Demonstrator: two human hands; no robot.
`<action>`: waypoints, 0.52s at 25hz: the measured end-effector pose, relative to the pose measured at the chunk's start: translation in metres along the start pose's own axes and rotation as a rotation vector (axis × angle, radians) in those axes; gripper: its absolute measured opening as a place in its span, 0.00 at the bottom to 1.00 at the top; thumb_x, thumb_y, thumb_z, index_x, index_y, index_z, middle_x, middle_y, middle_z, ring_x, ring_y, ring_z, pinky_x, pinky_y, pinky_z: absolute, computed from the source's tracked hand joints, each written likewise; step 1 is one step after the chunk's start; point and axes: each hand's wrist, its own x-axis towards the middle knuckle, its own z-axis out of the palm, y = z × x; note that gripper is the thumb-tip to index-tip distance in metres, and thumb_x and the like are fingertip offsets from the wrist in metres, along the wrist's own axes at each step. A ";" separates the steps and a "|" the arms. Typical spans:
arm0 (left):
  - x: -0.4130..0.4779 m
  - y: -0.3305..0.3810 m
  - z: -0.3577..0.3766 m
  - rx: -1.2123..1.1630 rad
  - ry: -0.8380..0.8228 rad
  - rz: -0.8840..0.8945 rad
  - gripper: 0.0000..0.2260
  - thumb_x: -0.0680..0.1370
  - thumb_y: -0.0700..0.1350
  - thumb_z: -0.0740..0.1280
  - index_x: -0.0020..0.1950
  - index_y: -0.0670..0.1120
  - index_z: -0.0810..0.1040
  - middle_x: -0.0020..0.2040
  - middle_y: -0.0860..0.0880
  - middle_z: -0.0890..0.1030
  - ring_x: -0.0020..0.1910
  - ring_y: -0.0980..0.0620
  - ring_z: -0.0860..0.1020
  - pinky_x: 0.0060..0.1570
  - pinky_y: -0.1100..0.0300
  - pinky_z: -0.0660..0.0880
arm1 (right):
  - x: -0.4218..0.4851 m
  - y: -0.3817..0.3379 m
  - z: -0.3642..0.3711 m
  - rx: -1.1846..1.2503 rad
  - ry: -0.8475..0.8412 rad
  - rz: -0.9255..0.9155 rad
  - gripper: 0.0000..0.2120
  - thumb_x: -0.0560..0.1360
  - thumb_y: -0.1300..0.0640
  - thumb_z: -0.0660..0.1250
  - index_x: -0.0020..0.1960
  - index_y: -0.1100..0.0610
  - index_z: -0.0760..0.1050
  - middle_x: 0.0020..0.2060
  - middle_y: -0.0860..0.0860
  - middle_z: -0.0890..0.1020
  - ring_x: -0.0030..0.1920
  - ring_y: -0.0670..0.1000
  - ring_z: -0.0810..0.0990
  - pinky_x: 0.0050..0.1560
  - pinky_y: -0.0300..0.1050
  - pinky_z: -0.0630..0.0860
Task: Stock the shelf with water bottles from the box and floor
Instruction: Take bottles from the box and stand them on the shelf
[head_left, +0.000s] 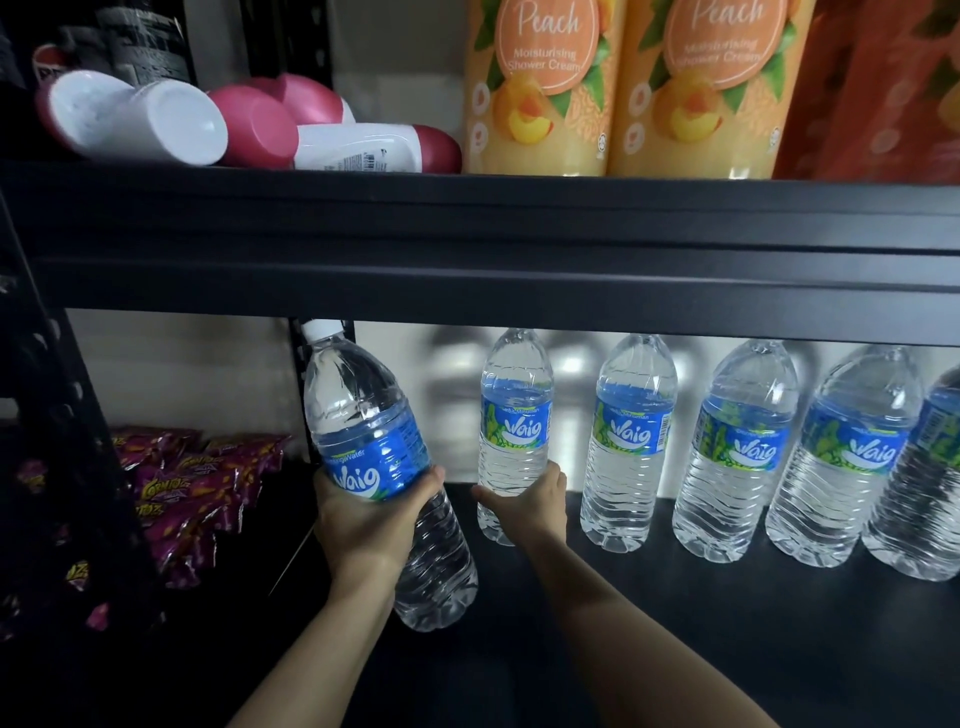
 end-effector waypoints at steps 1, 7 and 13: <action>0.000 0.000 0.000 0.004 -0.006 0.007 0.35 0.52 0.50 0.85 0.55 0.49 0.76 0.47 0.50 0.84 0.42 0.50 0.84 0.49 0.49 0.82 | 0.000 0.001 -0.001 0.001 -0.008 -0.009 0.44 0.61 0.43 0.80 0.67 0.59 0.63 0.62 0.53 0.70 0.63 0.55 0.73 0.61 0.51 0.72; 0.011 -0.005 0.010 0.038 -0.068 0.108 0.34 0.55 0.46 0.85 0.57 0.49 0.75 0.49 0.49 0.84 0.45 0.50 0.84 0.51 0.51 0.81 | -0.020 0.032 -0.023 -0.201 -0.222 -0.100 0.33 0.73 0.45 0.70 0.71 0.58 0.63 0.67 0.56 0.71 0.70 0.56 0.68 0.69 0.50 0.67; 0.039 -0.009 0.038 0.142 -0.061 0.193 0.38 0.53 0.51 0.84 0.58 0.45 0.73 0.52 0.46 0.81 0.48 0.47 0.82 0.51 0.55 0.78 | -0.048 0.077 -0.044 -0.653 -0.353 -0.278 0.35 0.78 0.36 0.55 0.78 0.55 0.57 0.79 0.54 0.54 0.79 0.51 0.48 0.78 0.51 0.46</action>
